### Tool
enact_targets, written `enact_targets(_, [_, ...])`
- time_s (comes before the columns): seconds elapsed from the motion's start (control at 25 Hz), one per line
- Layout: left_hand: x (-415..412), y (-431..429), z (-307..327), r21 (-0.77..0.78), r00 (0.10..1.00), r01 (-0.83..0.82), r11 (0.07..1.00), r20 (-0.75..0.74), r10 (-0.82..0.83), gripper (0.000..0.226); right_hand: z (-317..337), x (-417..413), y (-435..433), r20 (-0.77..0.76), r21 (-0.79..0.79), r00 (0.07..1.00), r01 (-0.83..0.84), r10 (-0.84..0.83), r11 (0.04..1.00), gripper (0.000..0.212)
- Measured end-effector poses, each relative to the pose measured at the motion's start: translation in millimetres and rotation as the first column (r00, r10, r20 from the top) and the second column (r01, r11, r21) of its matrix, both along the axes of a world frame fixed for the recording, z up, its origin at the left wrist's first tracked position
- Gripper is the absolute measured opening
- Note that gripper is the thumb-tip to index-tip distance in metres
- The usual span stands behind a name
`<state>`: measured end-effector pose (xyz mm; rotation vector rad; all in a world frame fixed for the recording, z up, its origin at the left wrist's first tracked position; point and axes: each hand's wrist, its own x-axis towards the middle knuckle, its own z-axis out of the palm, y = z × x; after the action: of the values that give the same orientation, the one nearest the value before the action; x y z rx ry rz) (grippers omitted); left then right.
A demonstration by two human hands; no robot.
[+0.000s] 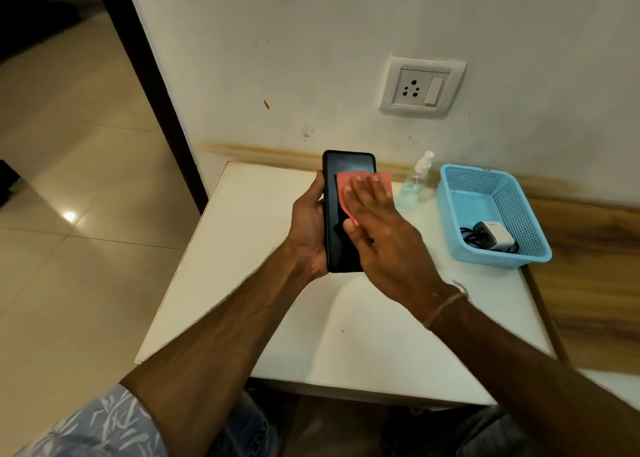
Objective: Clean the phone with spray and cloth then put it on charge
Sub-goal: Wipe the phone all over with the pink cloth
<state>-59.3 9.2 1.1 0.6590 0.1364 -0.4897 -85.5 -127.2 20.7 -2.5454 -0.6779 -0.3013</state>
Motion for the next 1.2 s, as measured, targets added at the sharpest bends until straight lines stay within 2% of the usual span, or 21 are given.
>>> enact_targets(0.16, [2,8,-3,-0.084,1.000,-0.015,0.996,0.008,0.016,0.076,-28,-44,-10,0.098,-0.192,0.965,-0.220,0.242,0.956,0.048])
enact_targets(0.28, [3,7,-1,-0.121,1.000,-0.010,0.993,0.025,0.013,0.075,-32,-53,-38,0.140,-0.273,0.936,-0.276,0.322,0.922,0.046])
enact_targets(0.48, [4,1,-3,-0.033,0.999,-0.023,0.999,0.028,0.024,0.072,4,1,-7,0.105,-0.099,0.993,-0.046,0.056,0.994,0.047])
enact_targets(0.56, [1,-3,-3,-0.077,0.999,-0.033,0.996,0.018,0.035,0.067,20,28,17,0.055,-0.084,0.998,0.009,-0.005,0.996,0.049])
enact_targets(0.64, [0,-5,-4,-0.112,0.999,-0.052,0.992,0.010,0.053,0.062,27,44,32,0.085,-0.092,0.996,0.048,-0.041,0.995,0.049])
enact_targets(0.8, [-1,-2,-6,-0.107,0.998,-0.054,0.993,0.011,0.056,0.065,12,21,31,0.087,-0.086,0.995,-0.045,0.053,0.995,0.050])
enact_targets(0.92, [0,1,-8,-0.097,0.998,-0.065,0.993,-0.023,0.063,0.074,-5,-7,6,0.178,-0.227,0.958,-0.183,0.226,0.956,0.045])
enact_targets(0.96, [1,1,-6,-0.088,0.997,-0.066,0.994,-0.031,0.063,0.074,-3,-3,-4,0.209,-0.239,0.950,-0.180,0.231,0.954,0.044])
enact_targets(1.0, [2,0,-5,-0.075,0.997,-0.071,0.995,-0.030,0.069,0.071,2,5,-8,0.200,-0.198,0.967,-0.118,0.158,0.973,0.043])
enact_targets(1.08, [-1,-6,-3,-0.023,0.997,-0.078,0.997,-0.016,0.078,0.065,16,23,-4,0.071,-0.047,0.992,0.111,-0.107,0.993,0.044])
enact_targets(1.12, [-3,-9,-2,-0.001,0.997,-0.081,0.997,-0.016,0.081,0.062,21,28,4,0.025,0.003,0.985,0.168,-0.168,0.986,0.044])
enact_targets(1.2, [-6,-12,-4,-0.017,0.995,-0.099,0.995,-0.018,0.098,0.055,20,21,28,0.056,0.013,0.994,0.096,-0.097,0.995,0.044])
